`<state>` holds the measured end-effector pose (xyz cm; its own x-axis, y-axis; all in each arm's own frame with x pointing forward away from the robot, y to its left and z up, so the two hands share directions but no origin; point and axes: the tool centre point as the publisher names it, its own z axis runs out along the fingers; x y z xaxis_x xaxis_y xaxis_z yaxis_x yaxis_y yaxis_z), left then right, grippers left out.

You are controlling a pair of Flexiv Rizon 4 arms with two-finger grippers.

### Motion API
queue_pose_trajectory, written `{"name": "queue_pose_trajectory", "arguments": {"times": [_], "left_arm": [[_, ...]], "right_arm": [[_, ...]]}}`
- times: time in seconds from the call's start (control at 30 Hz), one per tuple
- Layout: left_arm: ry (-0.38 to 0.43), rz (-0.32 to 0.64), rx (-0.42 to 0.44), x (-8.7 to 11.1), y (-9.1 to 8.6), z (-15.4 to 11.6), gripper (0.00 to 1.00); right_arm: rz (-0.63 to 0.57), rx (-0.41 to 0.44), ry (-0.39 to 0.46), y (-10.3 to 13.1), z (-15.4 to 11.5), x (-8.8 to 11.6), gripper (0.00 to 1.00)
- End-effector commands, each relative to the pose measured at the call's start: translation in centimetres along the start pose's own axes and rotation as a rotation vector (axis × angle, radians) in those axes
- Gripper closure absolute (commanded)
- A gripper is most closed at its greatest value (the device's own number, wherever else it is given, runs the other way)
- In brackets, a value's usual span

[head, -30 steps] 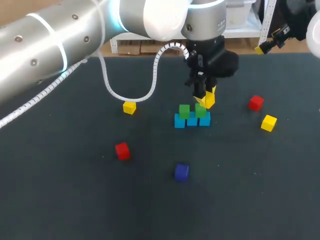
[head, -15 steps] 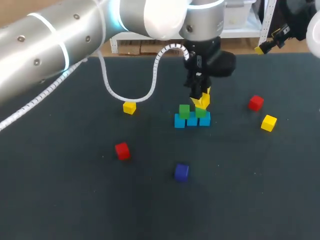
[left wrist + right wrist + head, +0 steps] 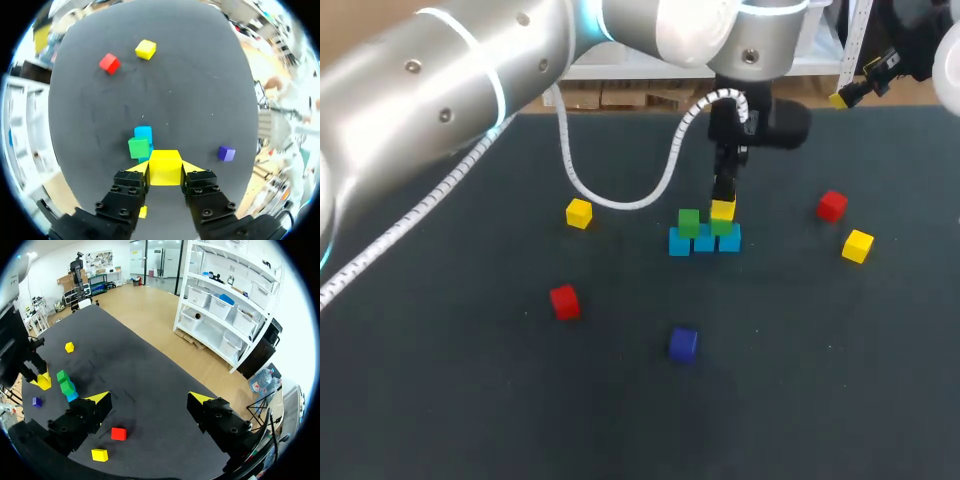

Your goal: Place the blue cubes, place green cubes on the blue cubes, place the yellow cubes on the green cubes, then place the red cubes on the yellow cubes, and place purple cube on the red cubes.

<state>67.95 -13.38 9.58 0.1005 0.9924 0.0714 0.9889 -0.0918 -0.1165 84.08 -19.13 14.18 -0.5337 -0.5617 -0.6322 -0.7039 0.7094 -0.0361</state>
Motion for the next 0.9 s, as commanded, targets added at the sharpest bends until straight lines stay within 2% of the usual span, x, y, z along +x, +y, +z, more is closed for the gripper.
{"name": "queue_pose_trajectory", "arguments": {"times": [0.03,0.3,0.43,0.57,0.83,0.9], "left_arm": [[-0.005,-0.202,0.039,0.2,0.8,0.6,1.00],[-0.038,-0.228,-0.065,1.3,-0.3,0.7,1.00],[-0.040,-0.190,-0.087,1.5,-0.3,1.0,1.00],[-0.044,-0.149,-0.078,1.8,-0.1,1.3,1.00],[-0.071,-0.137,-0.065,2.4,0.7,2.3,1.00],[-0.088,-0.105,-0.057,2.4,1.0,2.5,1.00]], "right_arm": [[0.000,0.000,-0.001,0.1,-0.1,0.1,0.00],[0.000,0.000,-0.001,0.1,-0.1,0.1,0.00],[0.000,0.000,-0.001,0.1,-0.1,0.1,0.00],[0.000,0.000,-0.001,0.1,-0.1,0.1,0.00],[0.000,0.000,-0.001,0.1,-0.1,0.1,0.00],[0.000,0.000,-0.001,0.1,-0.1,0.1,0.00]]}}
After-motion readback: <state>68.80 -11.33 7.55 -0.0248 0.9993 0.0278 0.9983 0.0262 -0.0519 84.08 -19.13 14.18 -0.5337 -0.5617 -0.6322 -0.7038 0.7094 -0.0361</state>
